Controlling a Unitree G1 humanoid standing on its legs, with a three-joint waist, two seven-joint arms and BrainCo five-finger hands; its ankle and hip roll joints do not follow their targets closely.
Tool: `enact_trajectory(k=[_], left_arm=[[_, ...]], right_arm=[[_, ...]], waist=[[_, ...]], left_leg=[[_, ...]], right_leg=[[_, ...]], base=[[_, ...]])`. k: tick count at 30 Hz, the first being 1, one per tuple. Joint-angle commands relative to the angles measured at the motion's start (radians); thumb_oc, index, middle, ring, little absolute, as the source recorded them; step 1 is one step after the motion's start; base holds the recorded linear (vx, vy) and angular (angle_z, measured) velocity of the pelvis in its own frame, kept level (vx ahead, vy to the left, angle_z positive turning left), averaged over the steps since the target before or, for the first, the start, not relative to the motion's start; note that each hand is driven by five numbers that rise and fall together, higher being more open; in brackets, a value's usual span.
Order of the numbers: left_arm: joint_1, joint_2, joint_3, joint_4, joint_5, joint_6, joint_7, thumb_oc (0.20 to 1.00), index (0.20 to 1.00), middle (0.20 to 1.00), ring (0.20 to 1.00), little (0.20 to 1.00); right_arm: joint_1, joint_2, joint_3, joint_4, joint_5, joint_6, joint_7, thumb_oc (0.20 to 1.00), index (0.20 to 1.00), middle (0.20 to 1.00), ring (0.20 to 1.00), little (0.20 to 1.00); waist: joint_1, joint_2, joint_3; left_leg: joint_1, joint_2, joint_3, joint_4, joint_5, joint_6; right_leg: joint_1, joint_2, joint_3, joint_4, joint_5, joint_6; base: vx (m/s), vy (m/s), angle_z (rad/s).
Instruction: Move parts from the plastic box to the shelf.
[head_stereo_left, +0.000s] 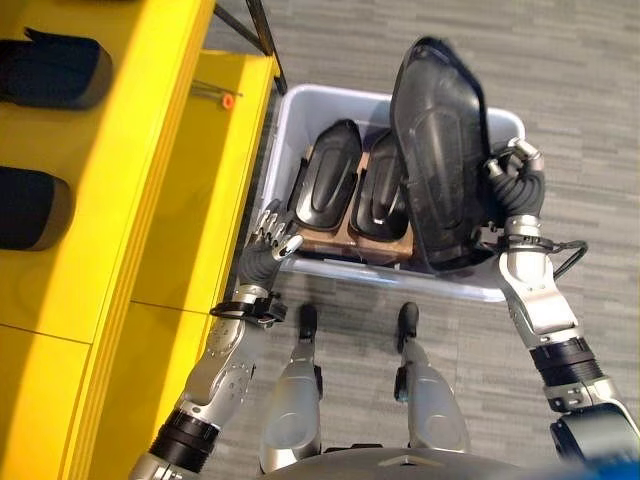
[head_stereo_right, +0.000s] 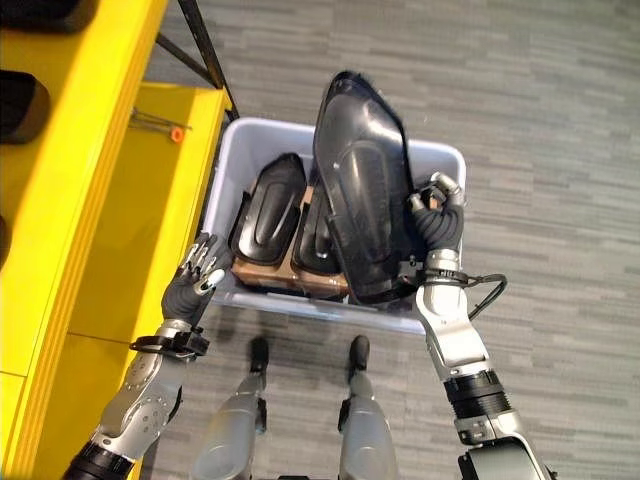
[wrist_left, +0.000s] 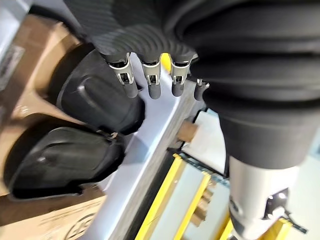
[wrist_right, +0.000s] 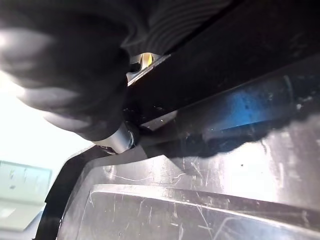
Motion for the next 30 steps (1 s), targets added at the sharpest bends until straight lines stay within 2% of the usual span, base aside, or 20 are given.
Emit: enact_trajectory(k=[1, 4, 9, 10, 11, 13, 14, 15, 16, 17, 18, 19, 21, 22, 24, 25, 26, 27, 28, 30], left_arm=[[0.024, 0.014, 0.014, 0.056, 0.0, -0.025, -0.05, 1.0, 1.0, 1.0, 1.0, 1.0], [0.05, 0.011, 0.039, 0.059, 0.006, -0.023, -0.061, 1.0, 1.0, 1.0, 1.0, 1.0], [0.091, 0.0, 0.089, 0.064, 0.024, -0.021, -0.073, 1.0, 1.0, 1.0, 1.0, 1.0], [0.107, -0.007, 0.102, 0.068, 0.025, -0.018, -0.079, 1.0, 1.0, 1.0, 1.0, 1.0], [0.108, -0.007, 0.102, 0.067, 0.025, -0.018, -0.079, 1.0, 1.0, 1.0, 1.0, 1.0], [0.146, -0.018, 0.132, 0.078, 0.026, -0.014, -0.09, 1.0, 1.0, 1.0, 1.0, 1.0], [0.161, -0.03, 0.144, 0.084, 0.02, -0.011, -0.089, 1.0, 1.0, 1.0, 1.0, 1.0], [0.162, -0.03, 0.145, 0.083, 0.02, -0.011, -0.089, 1.0, 1.0, 1.0, 1.0, 1.0], [0.172, -0.036, 0.153, 0.083, 0.014, -0.011, -0.09, 1.0, 1.0, 1.0, 1.0, 1.0], [0.193, -0.055, 0.166, 0.091, 0.013, -0.009, -0.092, 1.0, 1.0, 1.0, 1.0, 1.0], [0.19, -0.057, 0.167, 0.101, 0.013, -0.009, -0.089, 1.0, 1.0, 1.0, 1.0, 1.0], [0.18, -0.068, 0.17, 0.115, 0.01, -0.01, -0.084, 1.0, 1.0, 1.0, 1.0, 1.0], [0.146, -0.082, 0.18, 0.147, 0.013, -0.019, -0.064, 1.0, 1.0, 1.0, 1.0, 1.0], [0.136, -0.097, 0.196, 0.155, 0.017, -0.023, -0.059, 1.0, 1.0, 1.0, 1.0, 1.0], [0.13, -0.102, 0.2, 0.151, 0.021, -0.025, -0.057, 1.0, 1.0, 1.0, 1.0, 1.0], [0.121, -0.109, 0.202, 0.149, 0.02, -0.025, -0.055, 1.0, 1.0, 1.0, 1.0, 1.0], [0.119, -0.112, 0.203, 0.151, 0.022, -0.024, -0.054, 1.0, 1.0, 1.0, 1.0, 1.0], [0.098, -0.117, 0.198, 0.145, 0.033, -0.024, -0.051, 1.0, 1.0, 1.0, 1.0, 1.0], [0.079, -0.119, 0.182, 0.142, 0.05, -0.016, -0.05, 1.0, 1.0, 1.0, 1.0, 1.0], [0.068, -0.12, 0.168, 0.144, 0.06, -0.014, -0.054, 1.0, 1.0, 1.0, 1.0, 1.0]], right_arm=[[0.006, -0.017, -0.017, -0.003, 0.053, -0.102, 0.056, 0.2, 0.2, 0.2, 0.2, 0.2], [0.035, -0.027, -0.014, -0.011, 0.047, -0.094, 0.09, 0.2, 0.2, 0.2, 0.2, 0.2], [0.071, -0.048, -0.018, -0.033, -0.016, -0.076, 0.127, 0.2, 0.2, 0.2, 0.2, 0.2], [0.082, -0.056, -0.021, -0.043, -0.026, -0.074, 0.141, 0.2, 0.2, 0.2, 0.2, 0.2], [0.082, -0.056, -0.021, -0.043, -0.026, -0.074, 0.141, 0.2, 0.2, 0.2, 0.2, 0.2], [0.074, -0.064, -0.015, -0.052, -0.034, -0.075, 0.163, 0.2, 0.2, 0.2, 0.2, 0.2], [0.068, -0.066, -0.012, -0.052, -0.036, -0.076, 0.165, 0.2, 0.2, 0.2, 0.2, 0.2], [0.067, -0.066, -0.011, -0.051, -0.036, -0.077, 0.164, 0.2, 0.2, 0.2, 0.2, 0.2], [0.062, -0.065, -0.009, -0.048, -0.038, -0.077, 0.16, 0.2, 0.2, 0.2, 0.2, 0.2], [0.038, -0.066, -0.006, -0.034, -0.032, -0.083, 0.152, 0.2, 0.2, 0.2, 0.2, 0.2], [0.03, -0.074, -0.013, -0.029, -0.034, -0.085, 0.142, 0.2, 0.2, 0.2, 0.2, 0.2], [0.021, -0.083, -0.021, -0.024, -0.035, -0.084, 0.134, 0.2, 0.2, 0.2, 0.2, 0.2], [0.003, -0.098, -0.024, -0.02, -0.044, -0.08, 0.116, 0.2, 0.2, 0.2, 0.2, 0.2], [0.011, -0.11, -0.031, -0.026, -0.054, -0.078, 0.113, 0.2, 0.2, 0.2, 0.2, 0.2], [0.022, -0.112, -0.04, -0.031, -0.059, -0.075, 0.111, 0.2, 0.2, 0.2, 0.2, 0.2], [0.034, -0.11, -0.048, -0.039, -0.067, -0.073, 0.109, 0.2, 0.2, 0.2, 0.2, 0.2], [0.047, -0.106, -0.053, -0.041, -0.068, -0.07, 0.111, 0.2, 0.2, 0.2, 0.2, 0.2], [0.073, -0.093, -0.066, -0.044, -0.068, -0.065, 0.113, 0.2, 0.2, 0.2, 0.2, 0.2], [0.102, -0.078, -0.087, -0.052, -0.069, -0.061, 0.105, 0.2, 0.2, 0.2, 0.2, 0.2], [0.127, -0.065, -0.098, -0.057, -0.074, -0.055, 0.106, 0.2, 0.2, 0.2, 0.2, 0.2]], waist=[[0.012, -0.029, -0.126], [0.018, -0.024, -0.152], [0.033, -0.009, -0.187], [0.041, -0.002, -0.197], [0.039, -0.001, -0.196], [0.068, 0.008, -0.204], [0.087, 0.011, -0.204], [0.084, 0.013, -0.202], [0.096, 0.015, -0.2], [0.135, 0.032, -0.2], [0.143, 0.039, -0.2], [0.142, 0.044, -0.2], [0.127, 0.033, -0.191], [0.112, 0.023, -0.191], [0.102, 0.021, -0.196], [0.086, 0.022, -0.207], [0.075, 0.025, -0.217], [0.053, 0.034, -0.241], [0.026, 0.054, -0.271], [0.018, 0.064, -0.28]], left_leg=[[0.033, 0.027, -0.031, 0.013, -0.036, -0.003], [0.071, 0.037, -0.035, 0.004, -0.037, -0.006], [0.137, 0.071, -0.052, 0.003, -0.042, -0.011], [0.153, 0.083, -0.063, 0.009, -0.04, -0.014], [0.155, 0.084, -0.065, 0.008, -0.041, -0.015], [0.171, 0.116, -0.102, 0.031, -0.026, -0.028], [0.172, 0.13, -0.116, 0.029, -0.006, -0.039], [0.174, 0.132, -0.118, 0.026, -0.005, -0.041], [0.168, 0.141, -0.135, 0.024, 0.018, -0.051], [0.129, 0.162, -0.197, -0.029, 0.137, -0.087], [0.109, 0.164, -0.21, -0.049, 0.187, -0.1], [0.078, 0.158, -0.206, -0.052, 0.218, -0.098], [0.056, 0.15, -0.13, 0.005, 0.197, -0.075], [0.083, 0.164, -0.045, 0.086, 0.138, -0.059], [0.097, 0.172, -0.01, 0.115, 0.115, -0.054], [0.132, 0.185, 0.029, 0.128, 0.09, -0.054], [0.165, 0.189, 0.049, 0.128, 0.071, -0.056], [0.224, 0.178, 0.076, 0.123, 0.015, -0.058], [0.26, 0.158, 0.121, 0.015, -0.043, -0.05], [0.262, 0.136, 0.129, -0.026, -0.045, -0.04]], right_leg=[[0.031, -0.051, 0.0, 0.102, -0.081, 0.07], [0.063, -0.044, -0.011, 0.113, -0.102, 0.069], [0.115, -0.021, -0.035, 0.187, -0.178, 0.06], [0.13, -0.009, -0.048, 0.223, -0.209, 0.052], [0.131, -0.009, -0.05, 0.226, -0.211, 0.052], [0.169, 0.023, -0.086, 0.271, -0.267, 0.026], [0.183, 0.038, -0.104, 0.272, -0.278, 0.012], [0.186, 0.04, -0.107, 0.27, -0.278, 0.011], [0.198, 0.055, -0.119, 0.261, -0.284, 0.001], [0.212, 0.09, -0.169, 0.215, -0.287, -0.022], [0.217, 0.096, -0.191, 0.196, -0.286, -0.029], [0.213, 0.092, -0.218, 0.178, -0.272, -0.03], [0.198, 0.069, -0.248, 0.164, -0.251, -0.037], [0.184, 0.04, -0.288, 0.156, -0.23, -0.042], [0.182, 0.027, -0.313, 0.152, -0.223, -0.042], [0.181, 0.015, -0.339, 0.149, -0.218, -0.044], [0.185, 0.007, -0.358, 0.146, -0.215, -0.044], [0.182, -0.017, -0.395, 0.159, -0.208, -0.036], [0.2, -0.031, -0.41, 0.176, -0.217, -0.008], [0.202, -0.065, -0.43, 0.202, -0.204, 0.007]], base=[[0.09, -0.029, 0.06], [0.08, -0.031, 0.13], [0.06, -0.058, 0.06], [0.05, -0.073, 0.1], [0.02, -0.164, 0.29], [-0.02, -0.246, 0.39], [-0.03, -0.18, 0.34], [-0.06, -0.165, 0.4], [-0.19, -0.229, 0.48], [-0.24, -0.251, 0.58], [-0.27, -0.175, 0.86], [-0.19, -0.027, 0.94], [-0.27, -0.01, 1.23], [-0.3, -0.024, 1.13], [-0.16, -0.001, 0.79], [-0.04, 0.041, 0.97], [-0.07, 0.109, 1.03], [0.08, 0.175, 0.96], [0.11, 0.213, 1.6], [0.12, 0.238, 1.61]])
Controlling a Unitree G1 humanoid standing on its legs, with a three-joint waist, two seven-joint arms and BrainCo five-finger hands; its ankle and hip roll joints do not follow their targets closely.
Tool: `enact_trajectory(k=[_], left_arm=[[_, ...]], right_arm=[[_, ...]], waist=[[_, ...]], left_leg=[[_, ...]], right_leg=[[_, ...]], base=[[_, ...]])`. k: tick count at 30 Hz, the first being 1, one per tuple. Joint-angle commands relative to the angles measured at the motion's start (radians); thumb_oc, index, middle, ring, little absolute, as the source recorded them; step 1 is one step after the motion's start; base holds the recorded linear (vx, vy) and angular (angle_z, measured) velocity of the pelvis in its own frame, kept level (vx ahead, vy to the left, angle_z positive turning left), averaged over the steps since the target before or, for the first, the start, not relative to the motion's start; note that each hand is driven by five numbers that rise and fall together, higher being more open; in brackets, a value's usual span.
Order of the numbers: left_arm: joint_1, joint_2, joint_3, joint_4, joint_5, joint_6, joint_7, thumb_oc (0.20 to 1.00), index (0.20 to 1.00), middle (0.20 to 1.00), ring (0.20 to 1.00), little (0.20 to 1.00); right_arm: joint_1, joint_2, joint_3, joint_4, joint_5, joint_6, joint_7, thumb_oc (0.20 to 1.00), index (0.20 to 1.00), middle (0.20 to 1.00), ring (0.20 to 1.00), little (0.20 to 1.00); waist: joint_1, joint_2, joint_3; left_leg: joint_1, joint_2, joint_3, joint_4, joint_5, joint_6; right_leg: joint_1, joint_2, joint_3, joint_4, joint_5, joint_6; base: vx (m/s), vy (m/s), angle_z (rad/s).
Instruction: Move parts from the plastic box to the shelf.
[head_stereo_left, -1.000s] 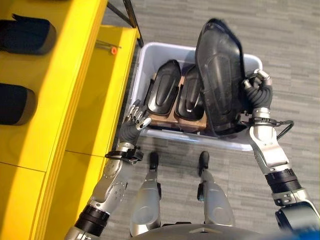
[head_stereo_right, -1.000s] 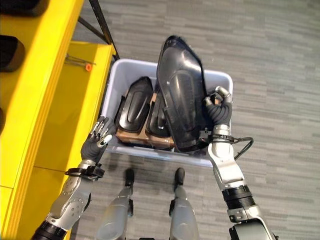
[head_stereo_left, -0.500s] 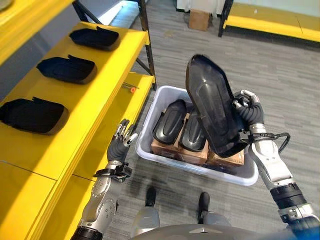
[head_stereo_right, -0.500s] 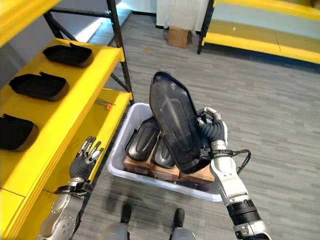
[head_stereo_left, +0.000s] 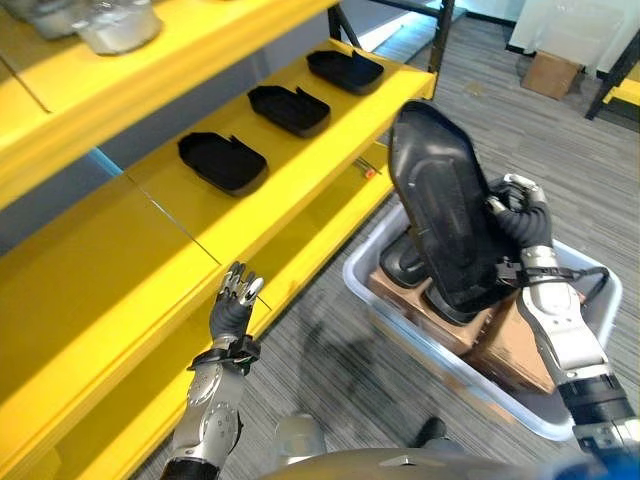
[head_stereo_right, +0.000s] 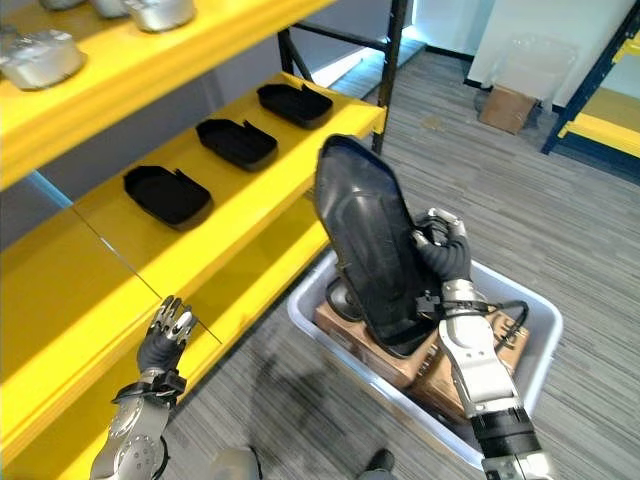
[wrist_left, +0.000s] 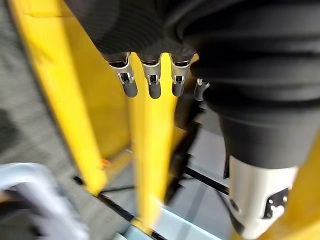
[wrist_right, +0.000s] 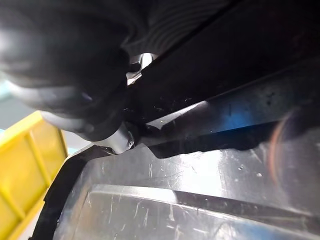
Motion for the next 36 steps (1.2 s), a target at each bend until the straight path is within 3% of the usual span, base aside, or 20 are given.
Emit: enact_trajectory(k=[1, 4, 7, 11, 12, 13, 14, 15, 18, 21, 22, 24, 25, 26, 27, 28, 31, 36], left_arm=[[-0.024, 0.044, 0.009, -0.038, 0.051, -0.047, 0.005, 1.0, 1.0, 1.0, 1.0, 1.0], [-0.021, 0.056, 0.018, -0.056, 0.063, -0.048, 0.002, 1.0, 1.0, 1.0, 1.0, 1.0], [0.001, 0.061, 0.042, -0.054, 0.084, -0.05, 0.011, 1.0, 1.0, 1.0, 1.0, 1.0], [0.022, 0.067, 0.067, -0.054, 0.106, -0.052, 0.008, 1.0, 1.0, 1.0, 1.0, 1.0], [0.02, 0.065, 0.077, -0.056, 0.107, -0.055, 0.014, 1.0, 1.0, 1.0, 1.0, 1.0], [0.018, 0.068, 0.085, -0.054, 0.106, -0.056, 0.018, 1.0, 1.0, 1.0, 1.0, 1.0], [0.021, 0.066, 0.086, -0.052, 0.108, -0.055, 0.016, 1.0, 1.0, 1.0, 1.0, 1.0], [0.027, 0.067, 0.092, -0.058, 0.111, -0.055, 0.018, 1.0, 1.0, 1.0, 1.0, 1.0], [0.04, 0.072, 0.101, -0.077, 0.117, -0.055, 0.02, 1.0, 1.0, 1.0, 1.0, 1.0], [0.041, 0.079, 0.104, -0.074, 0.125, -0.054, 0.021, 1.0, 1.0, 1.0, 1.0, 1.0], [0.028, 0.09, 0.102, -0.069, 0.134, -0.052, 0.024, 1.0, 1.0, 1.0, 1.0, 1.0], [0.013, 0.104, 0.095, -0.065, 0.149, -0.055, 0.025, 1.0, 1.0, 1.0, 1.0, 1.0], [0.001, 0.115, 0.086, -0.061, 0.151, -0.059, 0.026, 1.0, 1.0, 1.0, 1.0, 1.0], [-0.003, 0.122, 0.075, -0.059, 0.154, -0.058, 0.019, 1.0, 1.0, 1.0, 1.0, 1.0], [-0.007, 0.122, 0.07, -0.057, 0.156, -0.059, 0.017, 1.0, 1.0, 1.0, 1.0, 1.0], [-0.011, 0.12, 0.064, -0.057, 0.16, -0.057, 0.015, 1.0, 1.0, 1.0, 1.0, 1.0], [-0.002, 0.109, 0.054, -0.067, 0.163, -0.055, 0.009, 1.0, 1.0, 1.0, 1.0, 1.0], [0.025, 0.089, 0.049, -0.081, 0.151, -0.056, -0.006, 1.0, 1.0, 1.0, 1.0, 1.0]], right_arm=[[-0.119, 0.004, 0.028, 0.029, -0.019, -0.055, 0.001, 0.2, 0.2, 0.2, 0.2, 0.2], [-0.119, 0.016, 0.031, 0.032, -0.018, -0.053, 0.008, 0.2, 0.2, 0.2, 0.2, 0.2], [-0.106, 0.052, 0.031, 0.046, -0.022, -0.043, 0.009, 0.2, 0.2, 0.2, 0.2, 0.2], [-0.092, 0.07, 0.027, 0.052, -0.028, -0.036, 0.02, 0.2, 0.2, 0.2, 0.2, 0.2], [-0.095, 0.076, 0.026, 0.055, -0.029, -0.036, 0.019, 0.2, 0.2, 0.2, 0.2, 0.2], [-0.098, 0.081, 0.027, 0.057, -0.029, -0.036, 0.017, 0.2, 0.2, 0.2, 0.2, 0.2], [-0.099, 0.08, 0.026, 0.061, -0.03, -0.036, 0.016, 0.2, 0.2, 0.2, 0.2, 0.2], [-0.1, 0.087, 0.029, 0.062, -0.027, -0.035, 0.017, 0.2, 0.2, 0.2, 0.2, 0.2], [-0.104, 0.099, 0.035, 0.067, -0.021, -0.034, 0.017, 0.2, 0.2, 0.2, 0.2, 0.2], [-0.096, 0.106, 0.034, 0.068, -0.016, -0.033, 0.021, 0.2, 0.2, 0.2, 0.2, 0.2], [-0.084, 0.112, 0.03, 0.066, -0.012, -0.034, 0.02, 0.2, 0.2, 0.2, 0.2, 0.2], [-0.076, 0.112, 0.037, 0.061, -0.011, -0.034, 0.028, 0.2, 0.2, 0.2, 0.2, 0.2], [-0.07, 0.107, 0.036, 0.058, -0.01, -0.034, 0.033, 0.2, 0.2, 0.2, 0.2, 0.2], [-0.047, 0.093, 0.032, 0.047, 0.003, -0.035, 0.049, 0.2, 0.2, 0.2, 0.2, 0.2], [-0.037, 0.092, 0.032, 0.046, 0.009, -0.04, 0.056, 0.2, 0.2, 0.2, 0.2, 0.2], [-0.029, 0.091, 0.032, 0.045, 0.019, -0.043, 0.061, 0.2, 0.2, 0.2, 0.2, 0.2], [-0.008, 0.085, 0.033, 0.028, 0.033, -0.062, 0.072, 0.2, 0.2, 0.2, 0.2, 0.2], [0.009, 0.078, 0.023, 0.018, 0.048, -0.063, 0.084, 0.2, 0.2, 0.2, 0.2, 0.2]], waist=[[0.056, -0.032, -0.051], [0.063, -0.044, -0.05], [0.086, -0.062, -0.055], [0.106, -0.087, -0.061], [0.123, -0.103, -0.057], [0.135, -0.115, -0.058], [0.145, -0.123, -0.054], [0.155, -0.128, -0.059], [0.176, -0.152, -0.054], [0.18, -0.157, -0.054], [0.174, -0.155, -0.051], [0.144, -0.148, -0.047], [0.114, -0.139, -0.041], [0.079, -0.127, -0.031], [0.068, -0.126, -0.03], [0.054, -0.13, -0.03], [0.031, -0.147, -0.03], [0.029, -0.149, -0.046]], left_leg=[[0.018, 0.021, -0.052, -0.079, 0.059, 0.017], [0.017, -0.008, -0.055, -0.066, 0.035, 0.036], [0.014, -0.072, -0.074, -0.088, 0.012, 0.069], [0.007, -0.113, -0.097, -0.093, 0.0, 0.094], [-0.014, -0.133, -0.094, -0.076, 0.006, 0.104], [-0.024, -0.143, -0.115, -0.053, -0.023, 0.104], [-0.04, -0.158, -0.109, -0.042, -0.01, 0.112], [-0.041, -0.166, -0.126, -0.041, -0.031, 0.111], [-0.067, -0.21, -0.134, -0.035, -0.019, 0.132], [-0.062, -0.226, -0.148, -0.051, -0.015, 0.143], [-0.057, -0.235, -0.165, -0.066, -0.01, 0.152], [-0.038, -0.237, -0.191, -0.098, 0.005, 0.161], [-0.031, -0.233, -0.215, -0.11, 0.014, 0.165], [-0.016, -0.227, -0.243, -0.113, 0.018, 0.172], [-0.014, -0.227, -0.259, -0.112, 0.021, 0.175], [-0.013, -0.232, -0.277, -0.116, 0.025, 0.177], [-0.025, -0.263, -0.317, -0.123, 0.041, 0.18], [-0.017, -0.266, -0.333, -0.127, 0.047, 0.173]], right_leg=[[-0.116, -0.007, 0.089, 0.126, -0.066, 0.029], [-0.107, -0.043, 0.087, 0.129, -0.041, 0.048], [-0.102, -0.097, 0.085, 0.12, 0.008, 0.085], [-0.087, -0.128, 0.077, 0.111, 0.033, 0.108], [-0.081, -0.151, 0.047, 0.101, 0.068, 0.107], [-0.067, -0.155, 0.056, 0.09, 0.079, 0.134], [-0.068, -0.169, 0.033, 0.082, 0.103, 0.123], [-0.054, -0.169, 0.043, 0.066, 0.115, 0.15], [-0.056, -0.201, 0.02, 0.045, 0.174, 0.154], [-0.057, -0.21, 0.035, 0.052, 0.188, 0.159], [-0.068, -0.211, 0.072, 0.087, 0.18, 0.153], [-0.119, -0.171, 0.218, 0.121, 0.167, 0.127], [-0.168, -0.106, 0.359, 0.141, 0.132, 0.102], [-0.212, 0.018, 0.515, 0.165, 0.032, 0.073], [-0.223, 0.078, 0.562, 0.17, -0.015, 0.056], [-0.231, 0.134, 0.602, 0.167, -0.043, 0.042], [-0.25, 0.243, 0.67, 0.085, -0.03, 0.01], [-0.196, 0.227, 0.648, 0.043, -0.015, 0.016]], base=[[0.07, 0.245, 0.44], [0.03, 0.164, 0.23], [0.01, 0.214, 0.37], [0.03, 0.145, 0.15], [0.05, 0.144, 0.28], [-0.02, 0.152, 0.4], [0.1, 0.134, 0.43], [0.02, 0.097, 0.29], [0.0, 0.199, 0.36], [0.05, 0.15, 0.29], [0.06, 0.131, 0.17], [0.05, 0.142, 0.3], [0.07, 0.156, 0.51], [0.09, 0.122, 0.53], [0.1, 0.097, 0.61], [0.04, 0.021, 0.87], [0.03, -0.027, 0.82], [0.03, -0.057, 0.46]])
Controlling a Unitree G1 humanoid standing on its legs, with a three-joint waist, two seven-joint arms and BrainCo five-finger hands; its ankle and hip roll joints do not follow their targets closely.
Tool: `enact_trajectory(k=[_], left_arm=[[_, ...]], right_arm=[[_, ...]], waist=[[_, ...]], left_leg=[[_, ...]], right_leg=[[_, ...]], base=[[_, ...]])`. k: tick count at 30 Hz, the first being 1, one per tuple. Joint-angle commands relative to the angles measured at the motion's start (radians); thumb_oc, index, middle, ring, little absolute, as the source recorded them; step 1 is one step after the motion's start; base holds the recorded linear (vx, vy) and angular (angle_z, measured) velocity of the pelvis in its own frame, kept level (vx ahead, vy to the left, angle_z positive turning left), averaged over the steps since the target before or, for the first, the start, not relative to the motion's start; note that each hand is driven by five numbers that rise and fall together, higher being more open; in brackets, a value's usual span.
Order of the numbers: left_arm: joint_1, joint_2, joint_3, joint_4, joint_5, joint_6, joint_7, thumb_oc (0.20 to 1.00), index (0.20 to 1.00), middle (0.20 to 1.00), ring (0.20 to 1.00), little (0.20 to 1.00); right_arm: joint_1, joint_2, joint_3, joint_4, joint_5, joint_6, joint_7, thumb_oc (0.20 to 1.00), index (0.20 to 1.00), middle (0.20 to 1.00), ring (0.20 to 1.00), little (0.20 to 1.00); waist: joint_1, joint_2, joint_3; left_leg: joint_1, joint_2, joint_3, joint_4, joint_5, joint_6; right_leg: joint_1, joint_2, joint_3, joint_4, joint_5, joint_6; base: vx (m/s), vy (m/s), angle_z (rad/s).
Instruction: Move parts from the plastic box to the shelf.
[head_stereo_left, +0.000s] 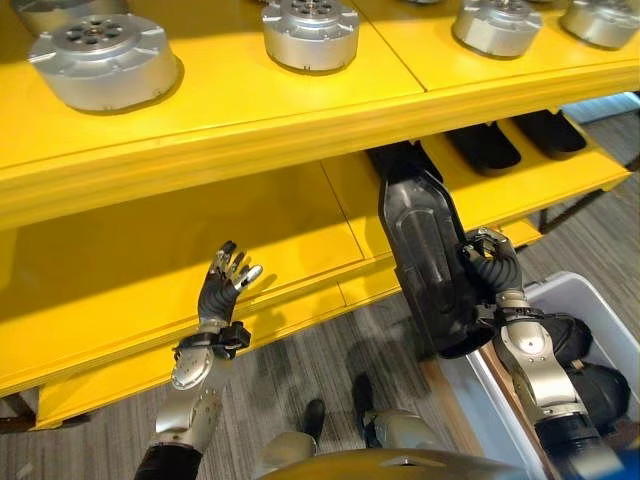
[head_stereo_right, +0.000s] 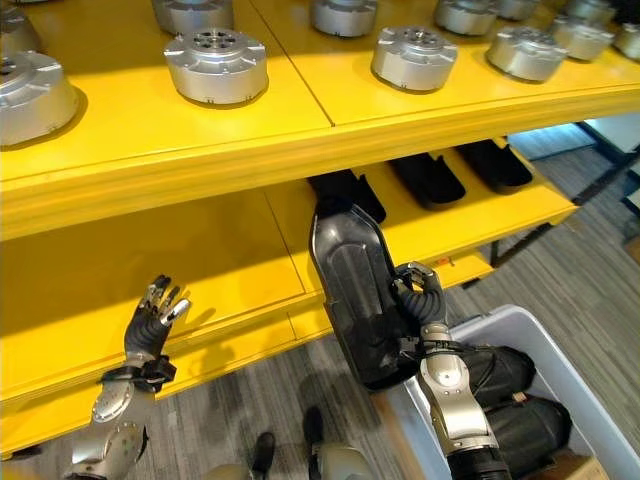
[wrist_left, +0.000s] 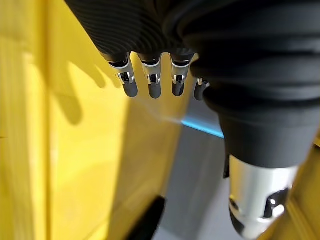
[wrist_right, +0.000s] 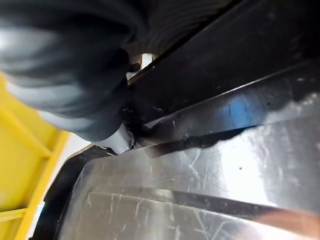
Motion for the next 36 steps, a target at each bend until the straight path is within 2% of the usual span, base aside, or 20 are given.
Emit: enact_trajectory(k=[1, 9, 15, 17, 19, 20, 21, 22, 23, 25, 26, 28, 29, 32, 36], left_arm=[[-0.038, 0.037, 0.008, -0.056, 0.029, -0.054, -0.031, 1.0, 1.0, 1.0, 1.0, 1.0], [0.015, 0.024, -0.002, -0.071, 0.011, -0.032, -0.06, 1.0, 1.0, 1.0, 1.0, 1.0], [0.037, 0.013, -0.003, -0.07, -0.009, -0.03, -0.07, 1.0, 1.0, 1.0, 1.0, 1.0], [0.031, 0.008, -0.008, -0.064, -0.014, -0.032, -0.072, 1.0, 1.0, 1.0, 1.0, 1.0], [0.0, 0.006, -0.024, -0.053, -0.028, -0.036, -0.072, 1.0, 1.0, 1.0, 1.0, 1.0], [-0.014, 0.004, -0.031, -0.051, -0.041, -0.038, -0.069, 1.0, 1.0, 1.0, 1.0, 1.0], [-0.019, 0.0, -0.034, -0.051, -0.045, -0.037, -0.068, 1.0, 1.0, 1.0, 1.0, 1.0], [-0.016, -0.006, -0.025, -0.053, -0.053, -0.039, -0.059, 1.0, 1.0, 1.0, 1.0, 1.0], [-0.016, -0.009, -0.021, -0.054, -0.055, -0.037, -0.053, 1.0, 1.0, 1.0, 1.0, 1.0], [-0.037, -0.011, -0.02, -0.056, -0.065, -0.04, -0.03, 1.0, 1.0, 1.0, 1.0, 1.0], [-0.045, -0.011, -0.022, -0.056, -0.064, -0.038, -0.03, 1.0, 1.0, 1.0, 1.0, 1.0], [-0.044, -0.007, -0.02, -0.058, -0.058, -0.041, -0.032, 1.0, 1.0, 1.0, 1.0, 1.0], [-0.049, 0.0, -0.02, -0.061, -0.052, -0.043, -0.032, 1.0, 1.0, 1.0, 1.0, 1.0], [-0.056, 0.02, -0.02, -0.061, -0.039, -0.043, -0.037, 1.0, 1.0, 1.0, 1.0, 1.0], [-0.06, 0.049, -0.017, -0.066, -0.024, -0.041, -0.032, 1.0, 1.0, 1.0, 1.0, 1.0]], right_arm=[[-0.081, -0.027, -0.051, -0.047, 0.046, -0.09, -0.003, 0.2, 0.2, 0.2, 0.2, 0.2], [-0.058, -0.026, -0.065, -0.045, 0.05, -0.087, 0.004, 0.2, 0.2, 0.2, 0.2, 0.2], [-0.072, -0.032, -0.054, -0.046, 0.048, -0.094, 0.014, 0.2, 0.2, 0.2, 0.2, 0.2], [-0.082, -0.04, -0.049, -0.048, 0.055, -0.099, 0.016, 0.2, 0.2, 0.2, 0.2, 0.2], [-0.101, -0.056, -0.053, -0.052, 0.059, -0.108, 0.007, 0.2, 0.2, 0.2, 0.2, 0.2], [-0.118, -0.062, -0.045, -0.049, 0.061, -0.111, -0.004, 0.2, 0.2, 0.2, 0.2, 0.2], [-0.133, -0.056, -0.028, -0.049, 0.073, -0.11, -0.002, 0.2, 0.2, 0.2, 0.2, 0.2], [-0.133, -0.039, -0.01, -0.055, 0.089, -0.111, 0.007, 0.2, 0.2, 0.2, 0.2, 0.2], [-0.133, -0.034, -0.005, -0.055, 0.094, -0.109, 0.007, 0.2, 0.2, 0.2, 0.2, 0.2], [-0.136, -0.031, -0.007, -0.053, 0.106, -0.109, -0.011, 0.2, 0.2, 0.2, 0.2, 0.2], [-0.136, -0.029, -0.011, -0.053, 0.11, -0.11, -0.013, 0.2, 0.2, 0.2, 0.2, 0.2], [-0.136, -0.022, -0.016, -0.059, 0.1, -0.106, -0.019, 0.2, 0.2, 0.2, 0.2, 0.2], [-0.14, -0.024, -0.02, -0.06, 0.095, -0.105, -0.023, 0.2, 0.2, 0.2, 0.2, 0.2], [-0.153, -0.014, -0.027, -0.053, 0.084, -0.098, -0.033, 0.2, 0.2, 0.2, 0.2, 0.2], [-0.197, 0.013, -0.007, 0.012, 0.105, -0.088, -0.045, 0.2, 0.2, 0.2, 0.2, 0.2]], waist=[[0.016, -0.01, -0.07], [0.016, -0.008, -0.112], [0.034, -0.014, -0.102], [0.043, -0.019, -0.085], [0.041, -0.023, -0.042], [0.038, -0.025, -0.021], [0.036, -0.024, -0.011], [0.042, -0.022, -0.011], [0.037, -0.01, -0.018], [0.025, 0.013, -0.013], [0.021, 0.024, -0.012], [0.025, 0.044, -0.011], [0.028, 0.046, -0.003], [0.046, 0.038, 0.026], [0.075, 0.029, 0.02]], left_leg=[[0.002, -0.013, 0.066, 0.005, -0.026, -0.007], [0.021, -0.003, 0.059, 0.007, -0.034, -0.018], [0.016, 0.012, 0.018, 0.034, -0.034, -0.044], [-0.013, -0.001, 0.002, 0.105, -0.056, -0.054], [-0.092, -0.022, 0.028, 0.246, -0.085, -0.078], [-0.112, 0.005, 0.06, 0.287, -0.104, -0.088], [-0.104, 0.071, 0.084, 0.295, -0.113, -0.095], [-0.097, 0.147, 0.046, 0.277, -0.087, -0.106], [-0.084, 0.193, 0.039, 0.233, -0.057, -0.117], [-0.098, 0.29, 0.086, 0.177, 0.019, -0.143], [-0.088, 0.306, 0.126, 0.159, 0.017, -0.148], [-0.075, 0.302, 0.129, 0.14, 0.0, -0.158], [-0.089, 0.281, 0.12, 0.164, -0.017, -0.156], [-0.115, 0.213, 0.121, 0.255, -0.064, -0.153], [-0.14, 0.167, 0.127, 0.303, -0.102, -0.145]], right_leg=[[0.05, -0.05, -0.042, 0.08, -0.074, 0.116], [0.1, -0.061, -0.076, 0.042, -0.085, 0.106], [0.122, -0.048, -0.122, 0.044, -0.109, 0.084], [0.125, -0.054, -0.136, 0.046, -0.116, 0.08], [0.115, -0.073, -0.164, 0.072, -0.121, 0.074], [0.103, -0.081, -0.174, 0.096, -0.123, 0.07], [0.095, -0.087, -0.17, 0.115, -0.125, 0.071], [0.084, -0.091, -0.162, 0.142, -0.139, 0.079], [0.078, -0.087, -0.171, 0.156, -0.156, 0.084], [0.055, -0.111, -0.207, 0.221, -0.184, 0.089], [0.051, -0.124, -0.228, 0.249, -0.197, 0.095], [0.045, -0.143, -0.249, 0.292, -0.211, 0.104], [0.044, -0.164, -0.252, 0.31, -0.211, 0.111], [0.091, -0.225, -0.279, 0.301, -0.202, 0.127], [0.121, -0.265, -0.292, 0.271, -0.19, 0.147]], base=[[0.04, -0.037, 0.2], [0.04, -0.048, 0.11], [-0.01, -0.101, 0.18], [-0.05, -0.072, 0.5], [-0.16, -0.006, 0.66], [-0.19, 0.064, 1.15], [-0.12, 0.108, 1.09], [-0.03, 0.132, 0.72], [0.01, 0.156, 0.09], [0.0, 0.19, 0.09], [0.02, 0.193, 0.48], [0.04, 0.196, 0.46], [0.04, 0.213, 0.33], [0.09, 0.219, 0.31], [0.09, 0.15, 0.49]])
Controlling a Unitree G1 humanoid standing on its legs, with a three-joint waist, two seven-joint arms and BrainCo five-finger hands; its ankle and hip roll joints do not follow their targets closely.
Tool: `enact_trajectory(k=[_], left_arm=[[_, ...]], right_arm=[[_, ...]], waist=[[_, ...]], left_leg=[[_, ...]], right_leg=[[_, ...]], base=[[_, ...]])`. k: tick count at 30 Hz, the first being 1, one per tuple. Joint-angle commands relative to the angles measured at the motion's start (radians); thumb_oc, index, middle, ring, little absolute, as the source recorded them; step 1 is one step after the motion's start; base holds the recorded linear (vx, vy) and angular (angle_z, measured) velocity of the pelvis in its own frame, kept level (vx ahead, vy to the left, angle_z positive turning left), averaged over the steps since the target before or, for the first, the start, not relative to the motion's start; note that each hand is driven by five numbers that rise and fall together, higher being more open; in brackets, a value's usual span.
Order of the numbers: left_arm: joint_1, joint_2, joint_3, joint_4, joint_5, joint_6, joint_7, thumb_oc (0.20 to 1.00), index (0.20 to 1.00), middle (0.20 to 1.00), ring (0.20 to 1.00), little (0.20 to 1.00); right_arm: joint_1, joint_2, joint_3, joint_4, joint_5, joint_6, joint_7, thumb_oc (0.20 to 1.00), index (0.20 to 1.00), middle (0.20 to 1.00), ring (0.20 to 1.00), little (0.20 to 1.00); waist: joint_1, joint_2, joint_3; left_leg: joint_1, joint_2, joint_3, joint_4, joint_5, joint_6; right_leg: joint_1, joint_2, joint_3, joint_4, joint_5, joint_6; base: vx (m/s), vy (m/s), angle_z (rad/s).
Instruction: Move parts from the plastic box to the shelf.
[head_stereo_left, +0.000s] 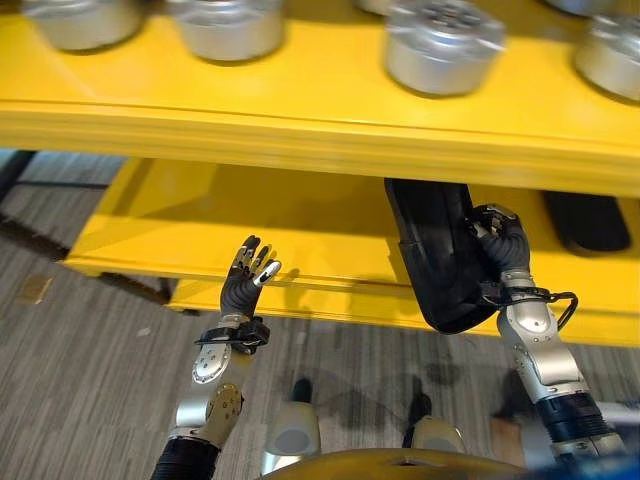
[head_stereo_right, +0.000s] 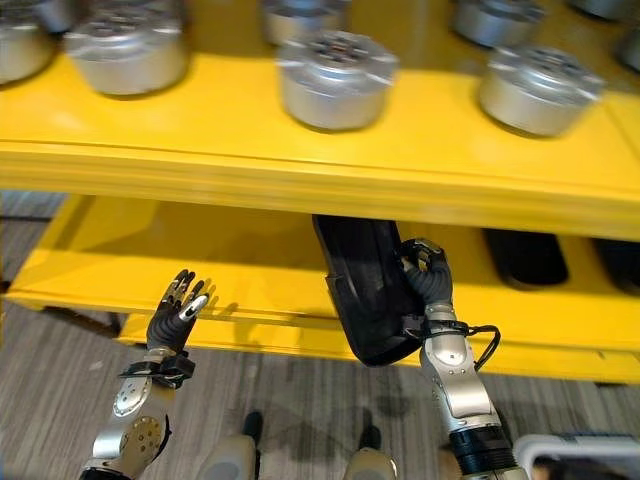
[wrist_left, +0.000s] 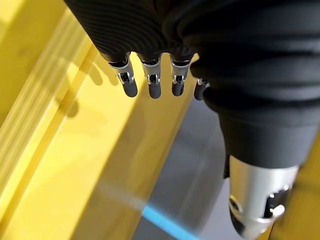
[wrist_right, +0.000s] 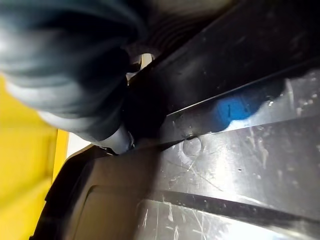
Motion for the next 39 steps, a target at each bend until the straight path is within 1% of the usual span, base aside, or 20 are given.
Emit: enact_trajectory(k=[1, 3, 5, 6, 8, 9, 12, 15, 18, 22, 25, 28, 30, 34, 35, 37, 39], left_arm=[[0.015, 0.015, 0.013, -0.057, 0.028, -0.042, -0.004, 1.0, 1.0, 1.0, 1.0, 1.0], [0.011, 0.025, 0.013, -0.061, 0.031, -0.038, 0.003, 1.0, 1.0, 1.0, 1.0, 1.0], [0.01, 0.035, 0.01, -0.073, 0.029, -0.034, 0.012, 1.0, 1.0, 1.0, 1.0, 1.0], [0.009, 0.035, 0.011, -0.073, 0.029, -0.034, 0.012, 1.0, 1.0, 1.0, 1.0, 1.0], [0.002, 0.048, 0.003, -0.083, 0.023, -0.032, 0.02, 1.0, 1.0, 1.0, 1.0, 1.0], [0.001, 0.048, 0.004, -0.083, 0.022, -0.032, 0.02, 1.0, 1.0, 1.0, 1.0, 1.0], [-0.005, 0.073, -0.017, -0.091, 0.018, -0.025, 0.019, 1.0, 1.0, 1.0, 1.0, 1.0], [-0.008, 0.089, -0.027, -0.092, 0.009, -0.024, 0.019, 1.0, 1.0, 1.0, 1.0, 1.0], [-0.017, 0.106, -0.043, -0.098, -0.009, -0.03, 0.015, 1.0, 1.0, 1.0, 1.0, 1.0], [-0.017, 0.135, -0.056, -0.113, -0.03, -0.042, 0.006, 1.0, 1.0, 1.0, 1.0, 1.0], [-0.021, 0.151, -0.071, -0.112, -0.045, -0.048, 0.002, 1.0, 1.0, 1.0, 1.0, 1.0], [-0.038, 0.164, -0.097, -0.111, -0.052, -0.057, 0.002, 1.0, 1.0, 1.0, 1.0, 1.0], [-0.05, 0.179, -0.109, -0.131, -0.047, -0.065, 0.005, 1.0, 1.0, 1.0, 1.0, 1.0], [-0.051, 0.178, -0.109, -0.131, -0.047, -0.065, 0.005, 1.0, 1.0, 1.0, 1.0, 1.0], [-0.06, 0.185, -0.128, -0.132, -0.049, -0.065, 0.009, 1.0, 1.0, 1.0, 1.0, 1.0], [-0.088, 0.193, -0.144, -0.138, -0.051, -0.075, 0.017, 1.0, 1.0, 1.0, 1.0, 1.0], [-0.102, 0.199, -0.159, -0.137, -0.051, -0.078, 0.023, 1.0, 1.0, 1.0, 1.0, 1.0]], right_arm=[[-0.071, -0.021, -0.011, -0.002, 0.047, -0.066, -0.018, 0.2, 0.2, 0.2, 0.2, 0.2], [-0.103, -0.01, 0.002, 0.025, 0.084, -0.064, -0.019, 0.2, 0.2, 0.2, 0.2, 0.2], [-0.182, 0.003, 0.034, 0.084, 0.108, -0.058, -0.029, 0.2, 0.2, 0.2, 0.2, 0.2], [-0.185, 0.003, 0.035, 0.087, 0.109, -0.059, -0.029, 0.2, 0.2, 0.2, 0.2, 0.2], [-0.277, 0.017, 0.067, 0.142, 0.132, -0.054, -0.05, 0.2, 0.2, 0.2, 0.2, 0.2], [-0.28, 0.018, 0.067, 0.145, 0.133, -0.055, -0.05, 0.2, 0.2, 0.2, 0.2, 0.2], [-0.41, 0.023, 0.095, 0.223, 0.144, -0.045, -0.077, 0.2, 0.2, 0.2, 0.2, 0.2], [-0.507, 0.018, 0.109, 0.287, 0.16, -0.041, -0.09, 0.2, 0.2, 0.2, 0.2, 0.2], [-0.64, -0.014, 0.154, 0.384, 0.128, -0.021, -0.096, 0.2, 0.2, 0.2, 0.2, 0.2], [-0.822, -0.051, 0.189, 0.561, 0.153, -0.011, -0.1, 0.2, 0.2, 0.2, 0.2, 0.2], [-0.926, -0.067, 0.19, 0.705, 0.225, -0.013, -0.097, 0.2, 0.2, 0.2, 0.2, 0.2], [-1.035, -0.11, 0.184, 0.87, 0.275, -0.004, -0.11, 0.2, 0.2, 0.2, 0.2, 0.2], [-1.076, -0.139, 0.191, 0.913, 0.285, -0.009, -0.119, 0.2, 0.2, 0.2, 0.2, 0.2], [-1.078, -0.139, 0.192, 0.915, 0.286, -0.009, -0.118, 0.2, 0.2, 0.2, 0.2, 0.2], [-1.11, -0.159, 0.197, 0.966, 0.296, -0.006, -0.123, 0.2, 0.2, 0.2, 0.2, 0.2], [-1.181, -0.22, 0.213, 1.052, 0.322, -0.004, -0.123, 0.2, 0.2, 0.2, 0.2, 0.2], [-1.224, -0.249, 0.222, 1.101, 0.341, -0.003, -0.127, 0.2, 0.2, 0.2, 0.2, 0.2]], waist=[[-0.017, -0.009, -0.073], [-0.005, -0.015, -0.074], [0.018, -0.024, -0.069], [0.018, -0.024, -0.068], [0.037, -0.029, -0.057], [0.037, -0.029, -0.057], [0.052, -0.032, -0.031], [0.052, -0.029, -0.007], [0.054, -0.022, 0.022], [0.055, -0.008, 0.067], [0.058, 0.003, 0.096], [0.053, 0.017, 0.123], [0.045, 0.029, 0.14], [0.046, 0.029, 0.138], [0.043, 0.027, 0.145], [0.035, 0.033, 0.168], [0.031, 0.038, 0.18]], left_leg=[[-0.015, 0.053, 0.022, -0.016, 0.044, -0.013], [-0.026, 0.046, 0.021, -0.005, 0.037, -0.01], [-0.045, 0.035, 0.021, 0.016, 0.025, -0.005], [-0.047, 0.035, 0.021, 0.017, 0.024, -0.005], [-0.069, 0.031, 0.024, 0.031, 0.022, -0.003], [-0.07, 0.031, 0.025, 0.032, 0.021, -0.003], [-0.096, 0.028, 0.031, 0.05, 0.017, 0.001], [-0.109, 0.03, 0.039, 0.062, 0.014, 0.003], [-0.132, 0.033, 0.046, 0.078, 0.014, 0.004], [-0.157, 0.043, 0.055, 0.09, 0.016, 0.008], [-0.177, 0.049, 0.064, 0.103, 0.016, 0.01], [-0.202, 0.053, 0.066, 0.121, 0.015, 0.008], [-0.225, 0.056, 0.071, 0.137, 0.013, 0.009], [-0.229, 0.056, 0.072, 0.14, 0.012, 0.01], [-0.244, 0.055, 0.073, 0.156, 0.008, 0.01], [-0.292, 0.054, 0.074, 0.199, -0.003, 0.011], [-0.33, 0.057, 0.074, 0.243, -0.021, 0.011]], right_leg=[[-0.006, 0.038, 0.002, 0.125, -0.071, 0.055], [-0.005, 0.035, 0.002, 0.117, -0.07, 0.058], [-0.006, 0.029, 0.004, 0.107, -0.064, 0.062], [-0.008, 0.029, 0.005, 0.107, -0.064, 0.062], [-0.021, 0.028, 0.012, 0.102, -0.057, 0.062], [-0.022, 0.028, 0.013, 0.102, -0.057, 0.062], [-0.051, 0.03, 0.024, 0.112, -0.051, 0.06], [-0.079, 0.032, 0.038, 0.128, -0.049, 0.059], [-0.119, 0.037, 0.056, 0.154, -0.047, 0.056], [-0.174, 0.047, 0.08, 0.178, -0.038, 0.055], [-0.21, 0.054, 0.095, 0.195, -0.036, 0.054], [-0.239, 0.055, 0.101, 0.218, -0.04, 0.052], [-0.271, 0.053, 0.111, 0.242, -0.043, 0.05], [-0.276, 0.053, 0.112, 0.245, -0.044, 0.05], [-0.292, 0.053, 0.115, 0.255, -0.045, 0.047], [-0.346, 0.053, 0.124, 0.296, -0.051, 0.043], [-0.385, 0.053, 0.132, 0.341, -0.069, 0.039]], base=[[0.07, 0.069, 0.16], [0.07, 0.045, 0.15], [0.06, 0.032, 0.0], [0.01, 0.016, -0.04], [-0.01, 0.008, -0.06], [-0.02, 0.003, -0.05], [-0.06, 0.01, -0.02], [-0.07, 0.023, -0.12], [-0.11, 0.031, -0.12], [-0.11, 0.02, -0.13], [-0.09, 0.005, -0.27], [-0.06, -0.007, -0.08], [-0.07, 0.019, -0.05], [-0.02, 0.003, -0.04], [-0.08, -0.024, -0.02], [-0.14, -0.023, -0.07], [-0.09, 0.0, -0.1]])
